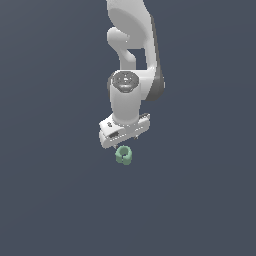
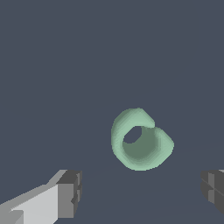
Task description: Pick up the object and move it to a goal position.
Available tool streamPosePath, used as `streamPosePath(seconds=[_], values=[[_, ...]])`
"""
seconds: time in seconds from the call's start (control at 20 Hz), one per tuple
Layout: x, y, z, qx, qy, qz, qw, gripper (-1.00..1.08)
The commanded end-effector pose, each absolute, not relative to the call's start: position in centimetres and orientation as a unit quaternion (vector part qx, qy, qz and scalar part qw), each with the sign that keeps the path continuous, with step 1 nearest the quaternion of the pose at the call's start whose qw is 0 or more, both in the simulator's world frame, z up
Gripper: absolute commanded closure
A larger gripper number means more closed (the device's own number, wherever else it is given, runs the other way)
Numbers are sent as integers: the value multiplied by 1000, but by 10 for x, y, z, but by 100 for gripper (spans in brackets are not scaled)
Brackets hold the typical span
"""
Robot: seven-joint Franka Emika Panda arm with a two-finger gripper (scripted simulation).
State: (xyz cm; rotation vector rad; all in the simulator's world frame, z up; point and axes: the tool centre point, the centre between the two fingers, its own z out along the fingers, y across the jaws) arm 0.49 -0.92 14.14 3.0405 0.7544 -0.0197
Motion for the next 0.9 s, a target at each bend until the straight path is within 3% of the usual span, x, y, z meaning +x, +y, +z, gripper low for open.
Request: streamPosePath(seconds=[0.0, 0.85], values=[[6, -10, 138, 961, 275, -6, 4, -92], [14, -15, 115, 873, 488, -4, 2, -92]])
